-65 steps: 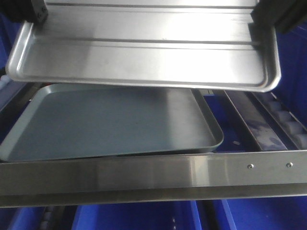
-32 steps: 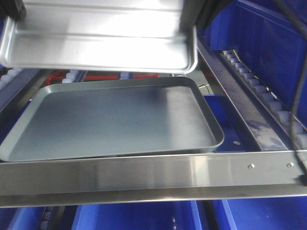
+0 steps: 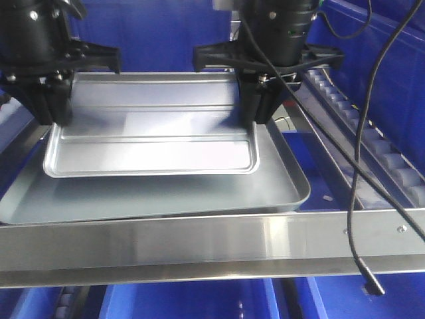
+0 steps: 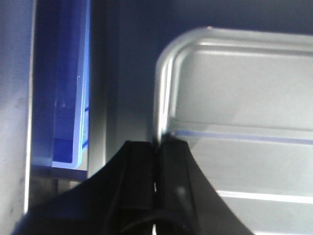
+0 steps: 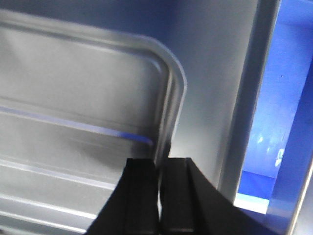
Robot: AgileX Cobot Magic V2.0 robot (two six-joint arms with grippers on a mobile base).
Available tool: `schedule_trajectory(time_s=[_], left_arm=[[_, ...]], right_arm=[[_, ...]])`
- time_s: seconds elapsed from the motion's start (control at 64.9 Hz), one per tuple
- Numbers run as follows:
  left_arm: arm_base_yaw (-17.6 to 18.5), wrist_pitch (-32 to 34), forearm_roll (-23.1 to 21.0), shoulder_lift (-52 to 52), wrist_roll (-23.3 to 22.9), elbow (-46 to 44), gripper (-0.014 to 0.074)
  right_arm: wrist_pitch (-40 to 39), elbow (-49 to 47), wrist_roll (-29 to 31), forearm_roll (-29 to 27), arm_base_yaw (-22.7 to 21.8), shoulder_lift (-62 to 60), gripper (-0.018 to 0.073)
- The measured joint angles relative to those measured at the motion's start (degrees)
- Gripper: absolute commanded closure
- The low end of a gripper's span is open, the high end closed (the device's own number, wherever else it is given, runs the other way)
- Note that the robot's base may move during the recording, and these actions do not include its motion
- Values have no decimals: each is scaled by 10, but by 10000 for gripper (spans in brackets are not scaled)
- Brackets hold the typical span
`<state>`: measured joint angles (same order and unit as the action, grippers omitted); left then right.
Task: Grab silver tray and stack on right shelf
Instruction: 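Lower the silver tray into the grey-green tray with both grippers, then open both grippers and raise them away from the trays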
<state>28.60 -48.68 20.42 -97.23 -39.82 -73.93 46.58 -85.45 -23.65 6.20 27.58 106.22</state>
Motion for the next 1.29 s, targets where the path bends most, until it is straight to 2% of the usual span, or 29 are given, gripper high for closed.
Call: schedule_trajectory(time_s=[0.262, 0.339, 0.447, 0.555, 0.647, 0.74, 0.771, 0.986, 1.079, 1.202, 1.295], left_arm=[[-16, 32, -45, -17, 52, -1, 672], [-19, 36, -49, -17, 57, -1, 567], [-23, 37, -50, -17, 61, -1, 345], [-27, 36, -44, -17, 62, -1, 143], [-31, 31, -32, -17, 63, -1, 70], [-32, 29, -26, -17, 63, -1, 66], [-32, 28, -24, -17, 63, -1, 66], [-33, 24, -24, -17, 63, -1, 70], [-33, 5, -24, -17, 68, -14, 98], [-33, -24, -32, -7, 105, -42, 194], [-33, -39, -53, 14, 153, -59, 309]], right_arm=[[-2, 0, 4, -1, -8, 7, 500], [-2, 0, 5, -1, -9, 7, 493], [-2, 0, 5, 1, -9, 7, 423], [0, 0, 6, 8, -11, 7, 256], [7, 0, 9, 23, -13, 7, 87], [8, 0, 10, 29, -16, 7, -60], [8, 0, 10, 31, -17, 7, -79], [8, 0, 11, 31, -17, 7, -66], [9, 0, 11, 31, -17, 2, -65], [14, 0, 11, 31, -17, -22, -31], [19, 0, 13, 31, -17, -54, 104]])
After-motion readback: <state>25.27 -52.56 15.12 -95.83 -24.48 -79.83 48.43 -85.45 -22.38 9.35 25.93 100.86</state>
